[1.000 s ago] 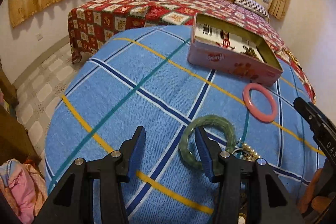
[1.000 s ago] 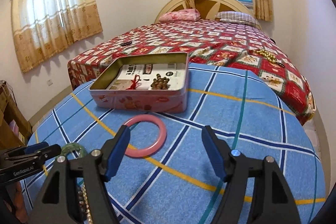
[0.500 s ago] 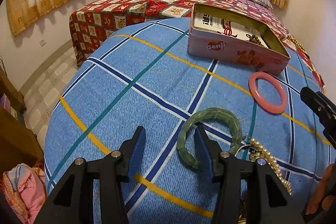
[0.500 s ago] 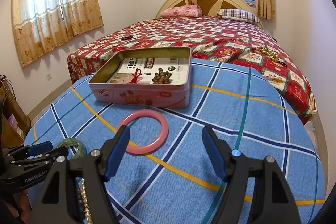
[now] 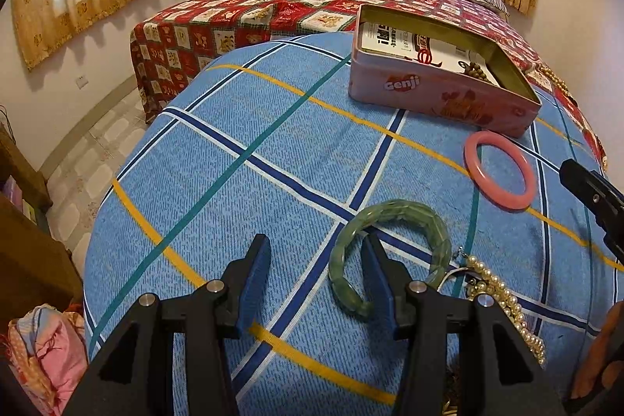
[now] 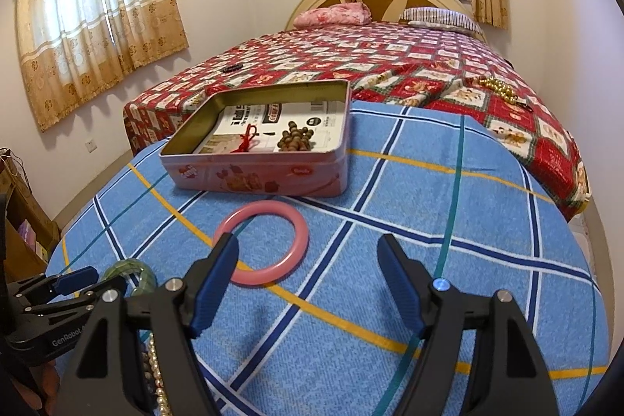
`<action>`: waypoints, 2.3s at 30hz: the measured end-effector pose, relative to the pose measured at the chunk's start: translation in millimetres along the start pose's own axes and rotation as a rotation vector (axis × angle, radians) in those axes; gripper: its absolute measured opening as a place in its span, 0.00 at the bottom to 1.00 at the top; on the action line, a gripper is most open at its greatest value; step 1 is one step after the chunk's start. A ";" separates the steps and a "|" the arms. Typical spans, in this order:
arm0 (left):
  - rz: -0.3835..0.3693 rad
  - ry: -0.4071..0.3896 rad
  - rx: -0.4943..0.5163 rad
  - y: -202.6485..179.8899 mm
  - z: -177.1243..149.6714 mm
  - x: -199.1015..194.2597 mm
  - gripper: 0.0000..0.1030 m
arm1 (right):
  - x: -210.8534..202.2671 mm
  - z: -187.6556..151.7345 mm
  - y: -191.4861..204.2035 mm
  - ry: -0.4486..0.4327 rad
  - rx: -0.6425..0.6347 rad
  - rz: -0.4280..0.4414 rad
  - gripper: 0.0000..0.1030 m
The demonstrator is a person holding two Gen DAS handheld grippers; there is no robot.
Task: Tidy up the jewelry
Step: 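Move the left tool to the green jade bangle and grasp it, then carry the jade bangle into the tin with the left tool while the right tool carries the pink bangle there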
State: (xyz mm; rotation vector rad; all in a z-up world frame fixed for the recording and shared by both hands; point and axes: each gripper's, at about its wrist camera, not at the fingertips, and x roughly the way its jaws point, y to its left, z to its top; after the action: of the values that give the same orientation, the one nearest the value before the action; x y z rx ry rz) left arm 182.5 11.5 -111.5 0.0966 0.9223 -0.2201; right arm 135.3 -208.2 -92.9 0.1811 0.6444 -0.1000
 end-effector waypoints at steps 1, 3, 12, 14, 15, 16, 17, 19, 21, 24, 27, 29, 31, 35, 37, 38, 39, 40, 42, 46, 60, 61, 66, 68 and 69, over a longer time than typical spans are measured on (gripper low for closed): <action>-0.005 0.000 -0.003 0.3 0.0 0.0 0.49 | 0.2 0.0 -0.1 0.001 0.000 0.003 0.78; -0.018 -0.002 -0.010 2.2 0.5 -0.7 0.49 | 0.9 -0.3 0.1 0.006 0.001 0.014 0.81; -0.050 -0.005 0.018 -3.2 0.4 -1.6 0.47 | 3.4 -1.5 3.9 0.024 -0.007 0.013 0.81; -0.057 -0.008 0.047 -9.0 0.5 -2.2 0.25 | 4.1 -1.4 2.5 0.028 0.004 0.015 0.81; -0.063 -0.010 0.056 -10.5 0.1 -2.3 0.10 | 4.4 -1.4 1.7 0.030 0.009 0.017 0.81; -0.070 -0.011 0.054 -9.7 -0.1 -2.4 0.09 | 4.8 -1.5 0.7 0.033 0.014 0.020 0.81; -0.082 -0.011 0.042 -7.1 -0.1 -2.5 0.09 | 5.4 -1.6 -0.1 0.036 0.019 0.020 0.81; -0.107 -0.012 0.012 -1.8 -0.4 -2.6 0.09 | 6.4 -1.8 -1.7 0.043 0.027 0.028 0.81; -0.148 -0.019 -0.039 6.6 -1.3 -3.5 0.08 | 8.5 -1.8 -1.9 0.053 0.035 0.041 0.81; -0.181 -0.060 -0.099 14.1 -2.0 -10.9 0.08 | 16.5 -0.4 2.9 0.102 0.034 0.110 0.82; -0.181 -0.108 -0.108 13.2 -3.3 -20.4 0.08 | 31.2 6.4 14.9 0.156 -0.002 0.126 0.86; -0.180 -0.126 -0.101 10.5 -3.0 -23.7 0.08 | 40.0 11.4 22.1 0.178 -0.025 0.124 0.87; -0.171 -0.126 -0.096 8.1 -2.6 -23.0 0.08 | 49.9 15.6 30.1 0.197 -0.056 0.109 0.92; -0.180 -0.114 -0.098 7.6 -0.8 -19.1 0.08 | 67.0 7.4 42.2 0.249 -0.126 0.044 0.97; -0.183 -0.111 -0.097 7.7 -0.9 -18.2 0.08 | 64.6 4.5 50.0 0.251 -0.178 0.027 0.96; -0.179 -0.110 -0.095 7.2 -0.9 -17.8 0.08 | 65.0 3.5 51.7 0.256 -0.192 0.016 0.95; -0.174 -0.109 -0.095 6.9 -1.3 -17.6 0.08 | 65.2 3.1 52.5 0.258 -0.202 0.003 0.93; -0.172 -0.109 -0.094 6.7 -1.5 -18.1 0.08 | 64.6 3.2 52.9 0.256 -0.207 -0.004 0.91; -0.166 -0.109 -0.095 6.8 -1.4 -18.1 0.08 | 62.2 3.0 52.3 0.248 -0.211 0.001 0.84; -0.152 -0.105 -0.096 7.3 -2.1 -17.6 0.08 | 57.9 0.6 52.5 0.239 -0.218 0.005 0.79; -0.210 -0.183 -0.079 1.1 5.1 -37.4 0.08 | 8.8 5.5 24.2 0.064 -0.052 0.105 0.78; -0.216 -0.193 -0.076 0.3 7.7 -39.9 0.08 | 4.6 8.1 21.9 0.045 -0.041 0.107 0.78; -0.256 -0.242 -0.063 -4.3 27.0 -50.9 0.08 | -5.2 27.3 13.7 -0.014 -0.003 0.113 0.78; -0.275 -0.256 -0.063 -4.4 36.2 -51.8 0.08 | -7.3 37.5 12.0 -0.039 0.006 0.120 0.78; -0.283 -0.266 -0.064 -5.1 43.1 -51.8 0.08 | -8.7 42.8 11.9 -0.053 0.009 0.124 0.78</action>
State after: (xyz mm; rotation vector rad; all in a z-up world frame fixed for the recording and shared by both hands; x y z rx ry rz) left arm 184.7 6.5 -44.1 -0.1215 0.6743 -0.4546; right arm 155.3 -204.7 -52.5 0.2257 0.5786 0.0112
